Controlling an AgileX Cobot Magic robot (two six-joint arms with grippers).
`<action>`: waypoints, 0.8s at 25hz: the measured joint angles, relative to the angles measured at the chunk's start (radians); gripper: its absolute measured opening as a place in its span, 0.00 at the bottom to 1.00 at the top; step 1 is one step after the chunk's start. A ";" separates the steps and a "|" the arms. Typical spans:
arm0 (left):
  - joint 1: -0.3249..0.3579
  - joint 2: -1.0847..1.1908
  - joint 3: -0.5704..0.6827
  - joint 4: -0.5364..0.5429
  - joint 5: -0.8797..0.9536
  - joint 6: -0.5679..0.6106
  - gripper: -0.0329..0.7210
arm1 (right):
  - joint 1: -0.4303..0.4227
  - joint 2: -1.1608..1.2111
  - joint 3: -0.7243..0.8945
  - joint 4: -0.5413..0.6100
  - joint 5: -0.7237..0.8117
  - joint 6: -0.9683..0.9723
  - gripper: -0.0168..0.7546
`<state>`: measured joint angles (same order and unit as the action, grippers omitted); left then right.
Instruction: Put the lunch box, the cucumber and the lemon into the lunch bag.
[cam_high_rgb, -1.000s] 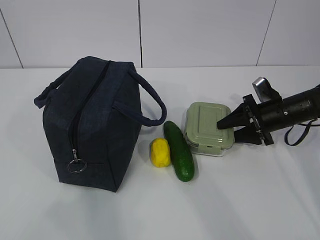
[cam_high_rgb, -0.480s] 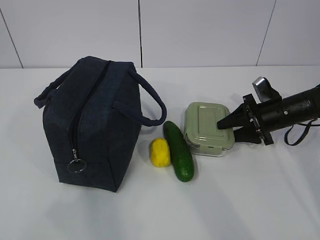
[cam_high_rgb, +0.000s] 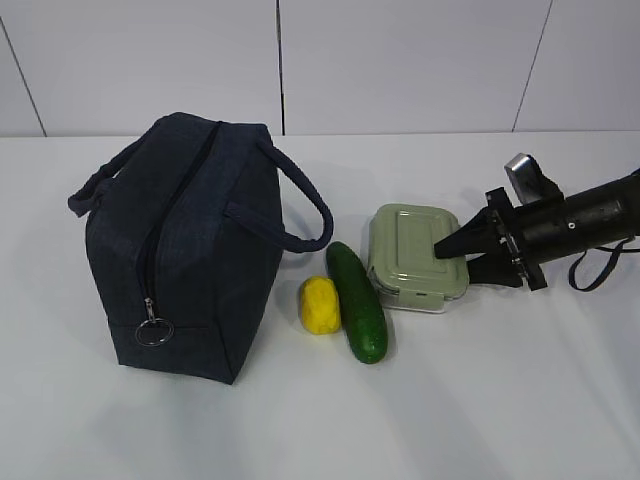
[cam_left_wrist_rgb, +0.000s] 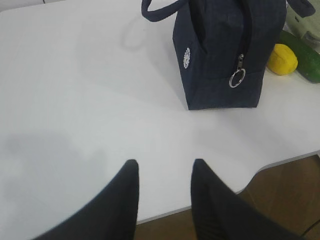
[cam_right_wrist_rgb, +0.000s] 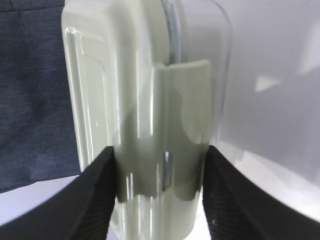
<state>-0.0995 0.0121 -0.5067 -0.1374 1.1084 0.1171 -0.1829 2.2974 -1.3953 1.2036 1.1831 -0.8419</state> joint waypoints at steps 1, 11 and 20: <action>0.000 0.000 0.000 -0.001 0.000 0.000 0.36 | 0.000 0.000 0.000 0.000 0.000 0.000 0.52; 0.000 0.000 0.000 -0.001 0.000 0.000 0.36 | 0.000 0.000 0.000 0.002 0.002 0.000 0.51; 0.000 0.000 0.000 -0.001 0.000 0.000 0.36 | 0.000 0.000 0.000 0.004 0.002 0.000 0.51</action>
<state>-0.0995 0.0121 -0.5067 -0.1381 1.1084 0.1171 -0.1829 2.2974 -1.3953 1.2080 1.1847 -0.8419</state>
